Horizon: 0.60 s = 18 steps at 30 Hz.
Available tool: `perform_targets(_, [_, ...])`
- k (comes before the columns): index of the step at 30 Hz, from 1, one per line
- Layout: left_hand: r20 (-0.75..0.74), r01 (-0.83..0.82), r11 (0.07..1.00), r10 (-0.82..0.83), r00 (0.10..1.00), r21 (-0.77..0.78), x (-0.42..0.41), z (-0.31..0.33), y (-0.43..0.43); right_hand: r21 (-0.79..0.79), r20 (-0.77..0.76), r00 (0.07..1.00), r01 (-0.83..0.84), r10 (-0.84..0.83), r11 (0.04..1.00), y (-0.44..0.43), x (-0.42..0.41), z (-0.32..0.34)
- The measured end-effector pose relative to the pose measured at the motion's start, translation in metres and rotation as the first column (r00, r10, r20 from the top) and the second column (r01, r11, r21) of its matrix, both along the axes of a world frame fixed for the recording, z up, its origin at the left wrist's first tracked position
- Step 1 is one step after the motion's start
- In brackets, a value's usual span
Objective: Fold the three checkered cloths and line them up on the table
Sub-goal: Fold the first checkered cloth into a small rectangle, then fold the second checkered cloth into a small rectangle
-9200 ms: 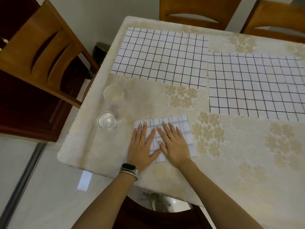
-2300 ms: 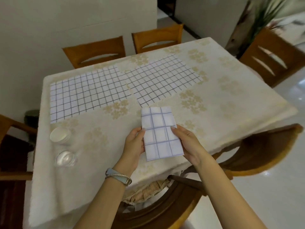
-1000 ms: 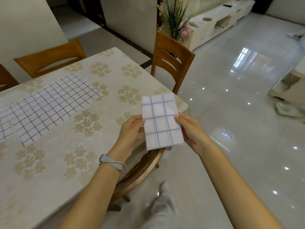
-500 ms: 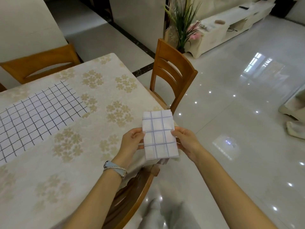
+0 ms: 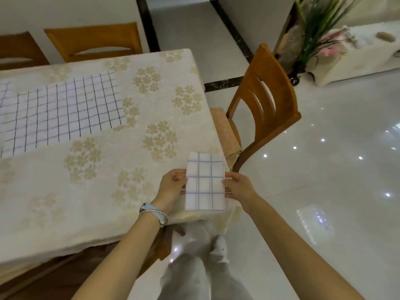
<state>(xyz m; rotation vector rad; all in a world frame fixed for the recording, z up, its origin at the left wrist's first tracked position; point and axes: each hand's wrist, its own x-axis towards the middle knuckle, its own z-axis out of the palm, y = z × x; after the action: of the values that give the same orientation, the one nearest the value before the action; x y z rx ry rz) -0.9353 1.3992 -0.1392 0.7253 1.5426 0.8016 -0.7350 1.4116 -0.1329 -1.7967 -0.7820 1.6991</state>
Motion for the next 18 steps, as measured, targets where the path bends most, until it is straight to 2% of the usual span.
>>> perform_targets(8, [-0.034, -0.133, 0.991, 0.132, 0.991, -0.027, 0.007, -0.040, 0.020, -0.053, 0.033, 0.987, -0.155, 0.156, 0.987, 0.049, 0.002, -0.037])
perform_targets(18, [-0.132, -0.124, 0.988, 0.112, 0.985, -0.089, 0.000, -0.075, 0.040, -0.133, 0.021, 0.976, -0.212, 0.217, 0.968, 0.073, -0.002, -0.057])
